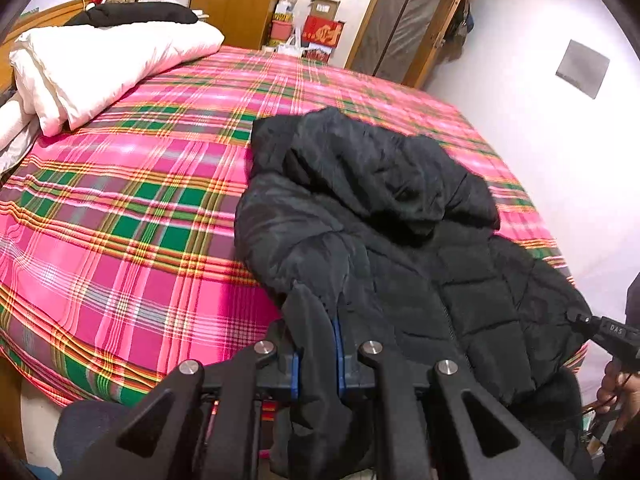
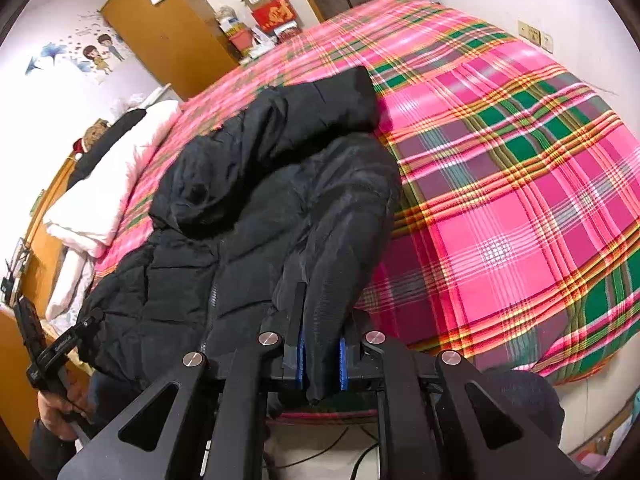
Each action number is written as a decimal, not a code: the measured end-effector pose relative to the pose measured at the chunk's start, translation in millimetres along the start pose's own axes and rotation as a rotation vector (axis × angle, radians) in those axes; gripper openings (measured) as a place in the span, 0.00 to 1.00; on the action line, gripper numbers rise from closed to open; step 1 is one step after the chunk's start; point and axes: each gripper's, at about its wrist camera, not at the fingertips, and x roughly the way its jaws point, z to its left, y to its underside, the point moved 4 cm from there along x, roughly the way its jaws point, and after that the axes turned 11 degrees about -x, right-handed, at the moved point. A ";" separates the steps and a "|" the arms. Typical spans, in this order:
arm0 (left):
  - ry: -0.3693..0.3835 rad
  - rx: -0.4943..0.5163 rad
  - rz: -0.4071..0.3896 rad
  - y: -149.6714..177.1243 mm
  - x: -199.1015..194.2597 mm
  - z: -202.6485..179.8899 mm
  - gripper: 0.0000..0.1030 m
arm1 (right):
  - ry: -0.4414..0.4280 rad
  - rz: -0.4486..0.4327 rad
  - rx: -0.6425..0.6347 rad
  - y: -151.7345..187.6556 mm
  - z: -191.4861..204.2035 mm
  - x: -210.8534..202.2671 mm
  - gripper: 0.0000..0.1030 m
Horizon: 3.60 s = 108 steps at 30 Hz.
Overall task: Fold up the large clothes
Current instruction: 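Lift the hem with both tools and fold it up toward the hood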
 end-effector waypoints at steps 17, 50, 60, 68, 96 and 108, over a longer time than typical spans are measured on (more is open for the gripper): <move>0.135 -0.166 -0.086 -79.3 -20.3 7.0 0.12 | -0.085 -0.143 0.014 -96.4 -3.5 -10.8 0.11; 0.143 -0.349 0.087 -248.1 223.9 14.9 0.37 | -0.172 -0.032 0.205 -278.4 -62.0 195.5 0.50; 0.176 -0.294 -0.067 -272.5 173.0 9.9 0.76 | -0.220 -0.034 0.192 -285.5 -50.9 177.4 0.65; 0.080 -0.196 -0.008 -264.0 192.9 13.9 0.76 | -0.135 -0.003 0.184 -277.5 -68.9 200.0 0.72; -0.159 -0.042 -0.010 -242.2 286.6 4.8 0.16 | 0.231 0.149 -0.245 -274.3 -54.7 280.9 0.12; -0.159 -0.031 -0.066 -225.1 307.5 8.8 0.22 | 0.256 0.122 -0.234 -254.4 -65.5 312.9 0.13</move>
